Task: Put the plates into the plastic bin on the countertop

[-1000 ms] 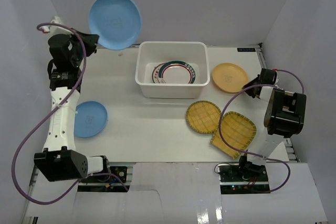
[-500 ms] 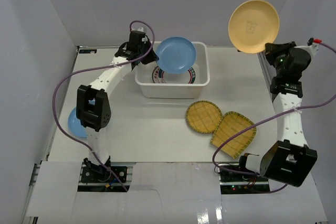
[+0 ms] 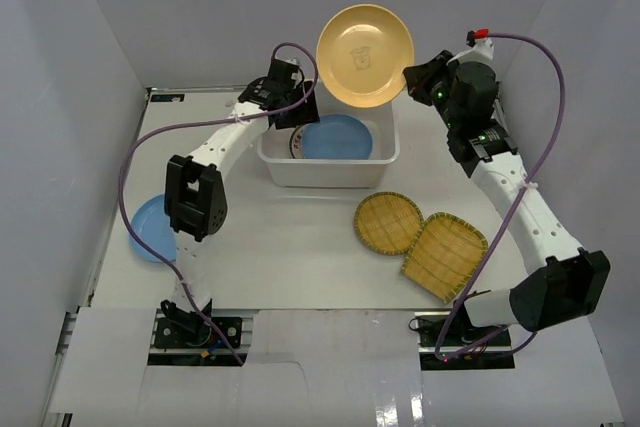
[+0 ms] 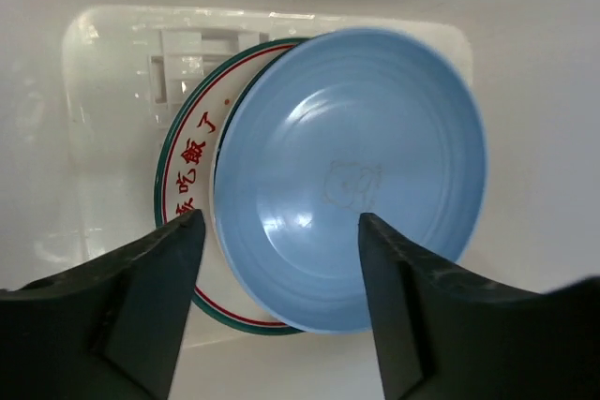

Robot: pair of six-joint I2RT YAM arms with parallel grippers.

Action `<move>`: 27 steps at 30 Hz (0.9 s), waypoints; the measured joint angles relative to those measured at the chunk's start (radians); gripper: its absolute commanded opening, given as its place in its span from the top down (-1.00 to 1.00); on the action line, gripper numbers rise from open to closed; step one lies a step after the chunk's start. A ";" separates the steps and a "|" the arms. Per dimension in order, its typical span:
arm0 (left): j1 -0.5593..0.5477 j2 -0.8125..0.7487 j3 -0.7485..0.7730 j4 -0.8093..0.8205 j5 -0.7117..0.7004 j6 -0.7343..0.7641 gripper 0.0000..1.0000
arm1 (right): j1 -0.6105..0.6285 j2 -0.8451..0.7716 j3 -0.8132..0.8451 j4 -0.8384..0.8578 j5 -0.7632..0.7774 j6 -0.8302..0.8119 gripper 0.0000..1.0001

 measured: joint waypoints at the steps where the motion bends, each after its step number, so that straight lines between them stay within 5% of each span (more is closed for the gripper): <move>1: 0.001 -0.019 0.000 -0.001 0.000 -0.002 -0.60 | 0.009 0.023 -0.003 -0.011 0.013 0.001 0.84; 6: 0.011 -0.209 -0.026 0.020 -0.015 -0.019 -0.54 | 0.035 0.097 -0.022 -0.042 0.056 0.007 0.85; 11: 0.021 -0.609 -0.194 0.147 -0.082 -0.037 -0.54 | 0.072 0.186 -0.008 -0.056 0.093 0.002 0.84; 19: 0.026 -1.190 -0.547 0.296 -0.048 -0.043 -0.86 | 0.169 0.393 0.008 -0.103 0.133 -0.019 0.59; 20: 0.026 -1.247 -0.603 0.293 -0.030 -0.046 -0.92 | 0.174 0.395 0.000 -0.113 0.134 -0.019 0.49; 24: 0.026 -1.444 -0.813 0.248 0.071 -0.070 -0.96 | 0.174 0.387 0.000 -0.114 0.151 -0.028 -0.65; 27: 0.026 -1.562 -0.899 0.165 0.127 -0.093 -0.96 | 0.196 0.354 -0.001 -0.117 0.165 -0.052 -0.89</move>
